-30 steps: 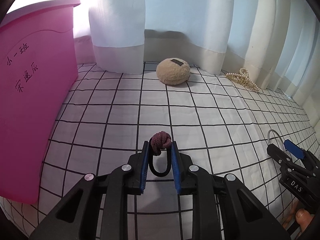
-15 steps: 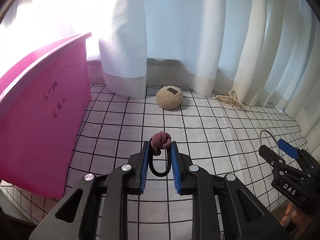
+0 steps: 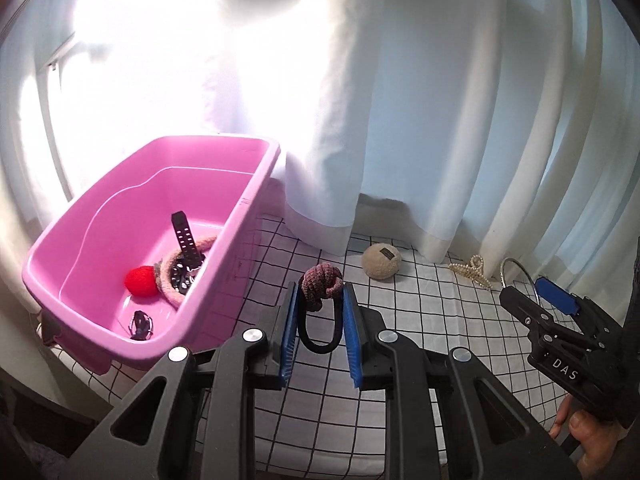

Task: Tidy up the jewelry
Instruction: 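Carry the bangle and scrunchie in both tools over the pink tub, then open both tools to drop the bangle and scrunchie into the tub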

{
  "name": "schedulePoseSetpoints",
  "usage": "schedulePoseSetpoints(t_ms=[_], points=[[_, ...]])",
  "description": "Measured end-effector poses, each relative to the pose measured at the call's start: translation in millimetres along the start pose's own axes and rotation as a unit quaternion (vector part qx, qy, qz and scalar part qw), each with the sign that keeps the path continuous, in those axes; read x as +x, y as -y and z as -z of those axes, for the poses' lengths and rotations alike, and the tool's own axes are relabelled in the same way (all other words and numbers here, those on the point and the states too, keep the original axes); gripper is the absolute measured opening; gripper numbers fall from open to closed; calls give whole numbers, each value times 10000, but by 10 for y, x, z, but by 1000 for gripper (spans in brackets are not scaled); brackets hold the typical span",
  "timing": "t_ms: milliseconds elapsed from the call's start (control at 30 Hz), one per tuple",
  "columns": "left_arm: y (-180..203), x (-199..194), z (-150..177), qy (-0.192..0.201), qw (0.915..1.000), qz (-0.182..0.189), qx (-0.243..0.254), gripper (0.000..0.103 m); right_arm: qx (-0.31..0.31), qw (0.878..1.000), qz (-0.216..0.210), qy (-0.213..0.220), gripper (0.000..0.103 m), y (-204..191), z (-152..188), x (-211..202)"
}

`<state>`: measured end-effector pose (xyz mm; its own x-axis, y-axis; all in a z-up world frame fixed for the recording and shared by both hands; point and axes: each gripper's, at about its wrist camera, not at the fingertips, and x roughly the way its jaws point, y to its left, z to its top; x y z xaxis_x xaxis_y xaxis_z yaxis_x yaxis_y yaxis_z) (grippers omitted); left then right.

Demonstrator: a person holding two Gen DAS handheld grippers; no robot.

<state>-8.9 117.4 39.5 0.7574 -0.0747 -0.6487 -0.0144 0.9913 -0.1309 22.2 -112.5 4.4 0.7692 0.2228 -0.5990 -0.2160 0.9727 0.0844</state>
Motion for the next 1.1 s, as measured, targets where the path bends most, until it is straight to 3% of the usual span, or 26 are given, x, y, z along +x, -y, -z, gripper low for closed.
schedulePoseSetpoints(t_ms=[267,533,833,1100], points=[[-725,-276,-294,284,9954,-801,-440,21,-358,9955,-871,125,71,-664,-552,245],[-1536,-125,-503,320,9874,-1269,-895,22,-887,9855,-1449,33,71,-1509,-1118,742],[-2062,368,-597,-215,9825,-1358,-1255,22,-1483,9666,-1947,-757,71,-2379,-1334,1471],[-2216,571,-565,-438,9733,-1589,-1596,22,-1844,9485,-2163,-1395,71,-2711,-1382,1984]])
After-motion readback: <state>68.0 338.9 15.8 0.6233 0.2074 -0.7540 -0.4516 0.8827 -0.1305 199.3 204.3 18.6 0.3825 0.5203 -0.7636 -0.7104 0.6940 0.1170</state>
